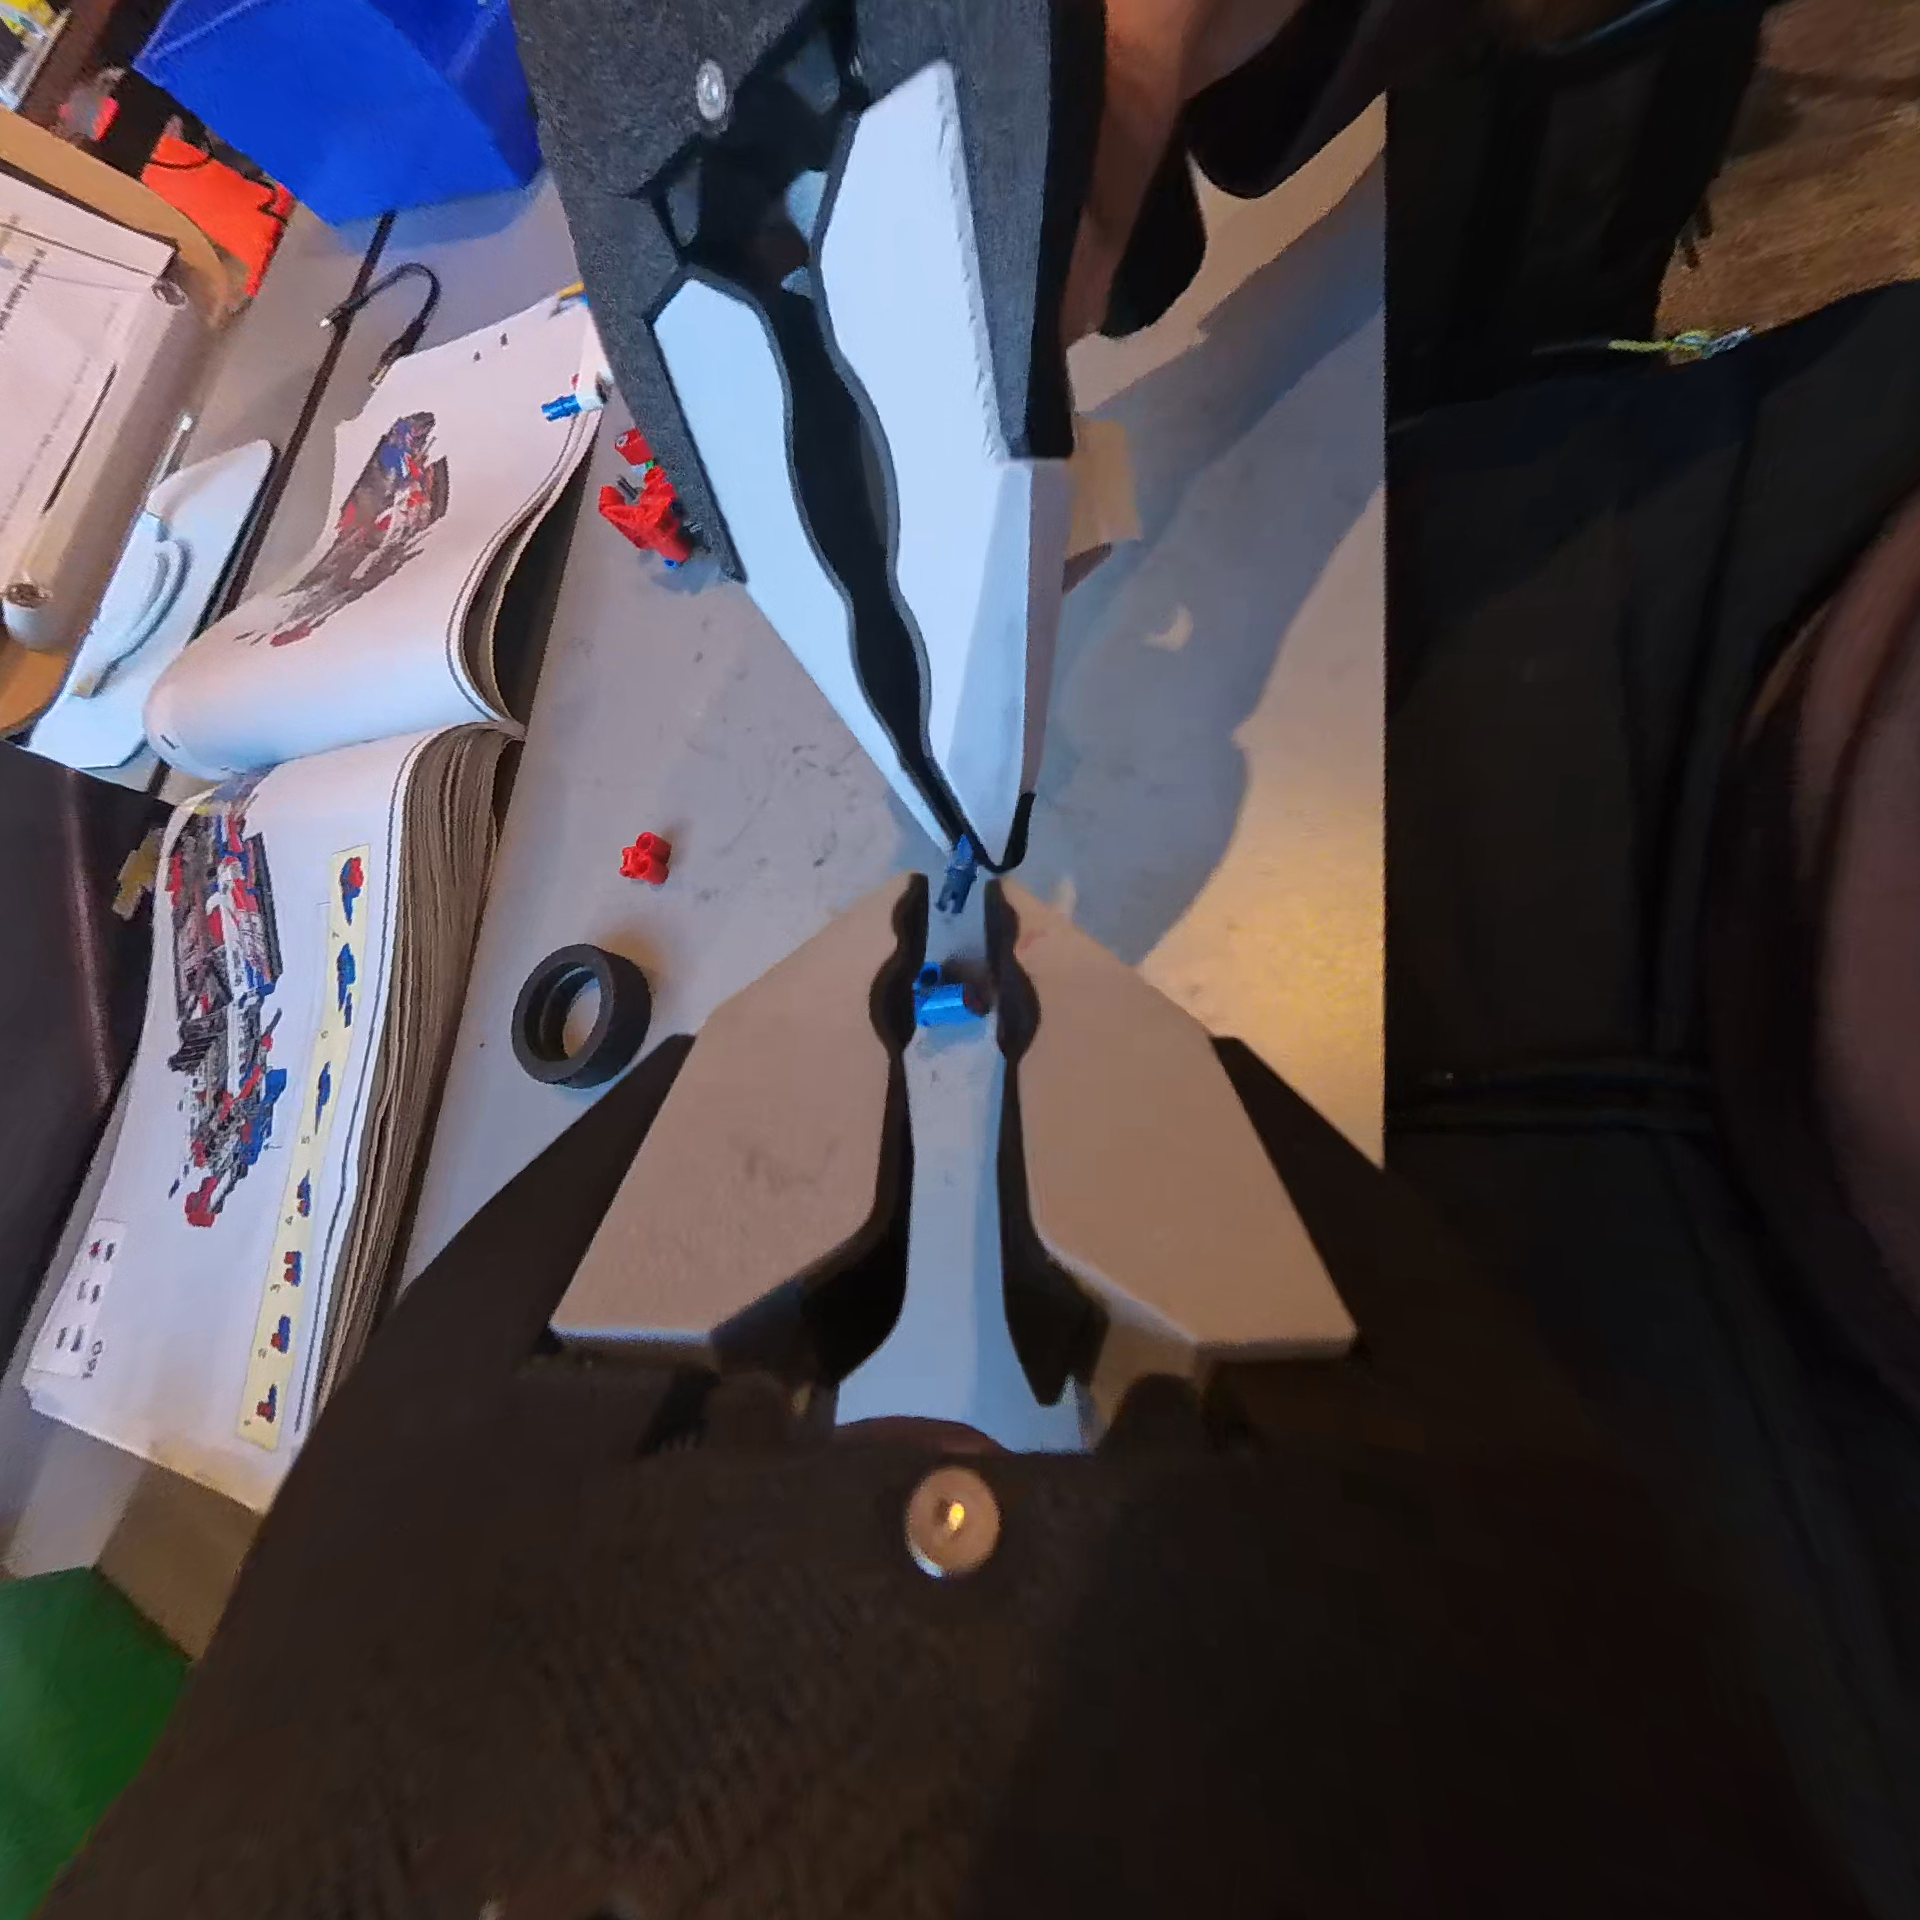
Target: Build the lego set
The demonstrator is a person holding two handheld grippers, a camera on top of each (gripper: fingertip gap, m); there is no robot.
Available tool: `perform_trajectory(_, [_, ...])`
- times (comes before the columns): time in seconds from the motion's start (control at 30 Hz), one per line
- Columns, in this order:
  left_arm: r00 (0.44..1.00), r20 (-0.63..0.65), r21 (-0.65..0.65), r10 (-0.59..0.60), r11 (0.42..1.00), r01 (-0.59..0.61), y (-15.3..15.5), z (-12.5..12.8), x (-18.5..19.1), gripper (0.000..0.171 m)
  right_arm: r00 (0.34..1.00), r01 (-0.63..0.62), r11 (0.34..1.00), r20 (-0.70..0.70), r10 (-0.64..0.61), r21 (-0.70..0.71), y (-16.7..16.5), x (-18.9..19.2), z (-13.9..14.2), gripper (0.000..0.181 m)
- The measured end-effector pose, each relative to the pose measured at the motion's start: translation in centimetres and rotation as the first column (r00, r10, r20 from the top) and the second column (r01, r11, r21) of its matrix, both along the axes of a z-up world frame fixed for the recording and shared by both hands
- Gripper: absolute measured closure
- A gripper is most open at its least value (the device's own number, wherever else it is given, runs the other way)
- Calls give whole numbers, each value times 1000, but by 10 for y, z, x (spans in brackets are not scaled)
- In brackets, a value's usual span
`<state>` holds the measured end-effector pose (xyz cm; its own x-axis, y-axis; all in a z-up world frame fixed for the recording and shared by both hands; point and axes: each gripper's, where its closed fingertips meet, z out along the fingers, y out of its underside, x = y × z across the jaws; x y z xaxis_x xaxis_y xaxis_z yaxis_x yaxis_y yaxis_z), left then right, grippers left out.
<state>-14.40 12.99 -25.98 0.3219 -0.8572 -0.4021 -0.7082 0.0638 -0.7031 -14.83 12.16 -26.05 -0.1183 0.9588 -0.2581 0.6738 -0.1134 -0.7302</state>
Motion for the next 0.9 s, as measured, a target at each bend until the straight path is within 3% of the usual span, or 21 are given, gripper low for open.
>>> perform_trajectory(0.27, [999,32,101,7,995,-10,4,7,-4,169,998,11,998,-57,-15,-70,2,-3,10,178])
perform_trajectory(0.63, [976,201,256,89,956,-140,17,36,-6,170,932,66,927,-310,-189,-369,13,-8,45,178])
perform_trajectory(0.77, [970,199,332,137,922,-198,22,44,-9,170,902,87,915,-359,-240,-394,20,-9,56,177])
perform_trajectory(0.9, [960,224,324,170,915,-238,25,46,-11,170,880,123,924,-391,-271,-363,29,-10,61,177])
